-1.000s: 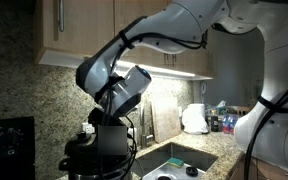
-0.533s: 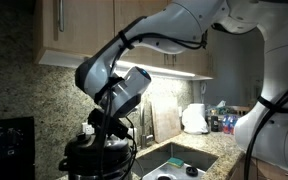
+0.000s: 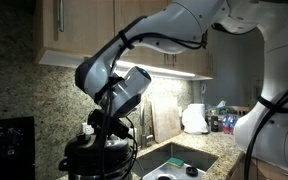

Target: Pick up the lid and close the rice cooker

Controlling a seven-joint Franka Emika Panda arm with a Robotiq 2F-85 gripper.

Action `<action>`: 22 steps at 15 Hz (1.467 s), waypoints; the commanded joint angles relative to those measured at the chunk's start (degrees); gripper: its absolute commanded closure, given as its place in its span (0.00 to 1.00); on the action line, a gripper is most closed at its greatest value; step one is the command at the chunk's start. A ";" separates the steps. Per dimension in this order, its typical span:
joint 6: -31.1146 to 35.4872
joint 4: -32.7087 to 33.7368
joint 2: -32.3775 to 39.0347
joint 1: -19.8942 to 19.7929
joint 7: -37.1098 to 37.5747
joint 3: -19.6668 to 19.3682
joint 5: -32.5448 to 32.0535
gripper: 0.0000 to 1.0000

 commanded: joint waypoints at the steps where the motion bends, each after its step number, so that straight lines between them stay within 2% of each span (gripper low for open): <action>1: 0.67 1.46 3.62 -0.83 -7.65 0.00 1.29 1.00; 6: 0.69 3.24 3.99 -3.48 -10.02 -0.04 0.95 0.99; 19: 1.00 2.22 5.77 -1.35 -14.82 0.07 0.91 1.00; 22: 1.00 2.88 5.43 -1.89 -15.27 0.15 0.39 1.00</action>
